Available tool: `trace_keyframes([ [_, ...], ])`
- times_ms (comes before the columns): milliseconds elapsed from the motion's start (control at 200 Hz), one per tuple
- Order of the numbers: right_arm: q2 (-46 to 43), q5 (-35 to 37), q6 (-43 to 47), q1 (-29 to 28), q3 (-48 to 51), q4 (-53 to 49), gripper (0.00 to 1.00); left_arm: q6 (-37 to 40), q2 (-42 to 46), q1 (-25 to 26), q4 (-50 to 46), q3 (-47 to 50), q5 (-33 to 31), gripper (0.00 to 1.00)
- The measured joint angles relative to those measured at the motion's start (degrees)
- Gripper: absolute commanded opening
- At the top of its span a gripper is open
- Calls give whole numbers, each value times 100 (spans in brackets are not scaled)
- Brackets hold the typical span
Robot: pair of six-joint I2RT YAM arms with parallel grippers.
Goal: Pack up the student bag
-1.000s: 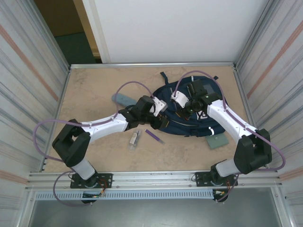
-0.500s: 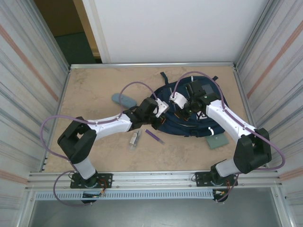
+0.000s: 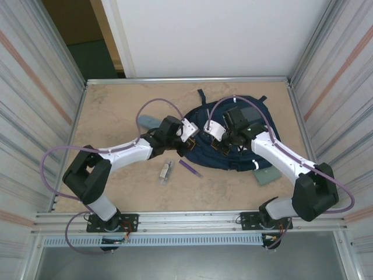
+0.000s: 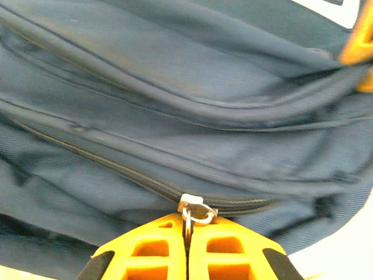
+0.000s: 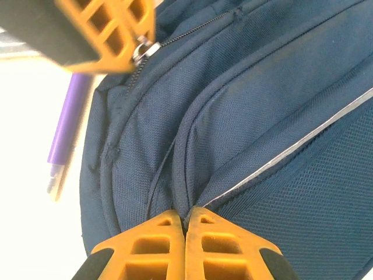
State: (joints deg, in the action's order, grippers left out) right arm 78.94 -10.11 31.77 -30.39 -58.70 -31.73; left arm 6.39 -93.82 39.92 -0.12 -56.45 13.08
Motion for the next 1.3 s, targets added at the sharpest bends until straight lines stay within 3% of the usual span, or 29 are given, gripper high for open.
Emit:
trace_keyframes([
  [526, -363, 654, 214, -415, 535, 706, 1, 540, -188, -527, 243, -11, -66, 0],
  [681, -509, 778, -232, -415, 695, 979, 45, 310, -188, -538, 393, 4, 96, 0],
  [802, -837, 1272, -807, -520, 1084, 1386, 57, -168, -184, -476, 562, 72, 278, 0],
  [862, -1119, 1729, -1172, -647, 1329, 1502, 69, -437, -184, -398, 614, 74, 328, 0],
  [867, -1134, 1753, -1200, -654, 1338, 1499, 75, -472, -181, -387, 627, 72, 337, 0],
  [877, -1189, 1838, -1360, -669, 1362, 1488, 94, -529, -181, -363, 636, 72, 345, 0],
  [887, -1237, 1923, -1408, -682, 1381, 1480, 100, -560, -179, -348, 638, 72, 345, 0],
  [967, -1604, 2400, -2234, -678, 1386, 1338, 99, -925, -177, -186, 588, 17, 435, 0],
  [1052, -2000, 2542, -3700, -538, 1196, 811, 99, -1272, -214, -48, 387, -199, 627, 0],
  [1122, -2317, 2186, -4828, -363, 1086, 431, 100, -1499, -282, 15, 273, -450, 811, 0],
  [1298, -2645, 1180, -6627, -496, 1091, -313, 80, -1923, -411, 59, 107, -811, 1143, 0],
])
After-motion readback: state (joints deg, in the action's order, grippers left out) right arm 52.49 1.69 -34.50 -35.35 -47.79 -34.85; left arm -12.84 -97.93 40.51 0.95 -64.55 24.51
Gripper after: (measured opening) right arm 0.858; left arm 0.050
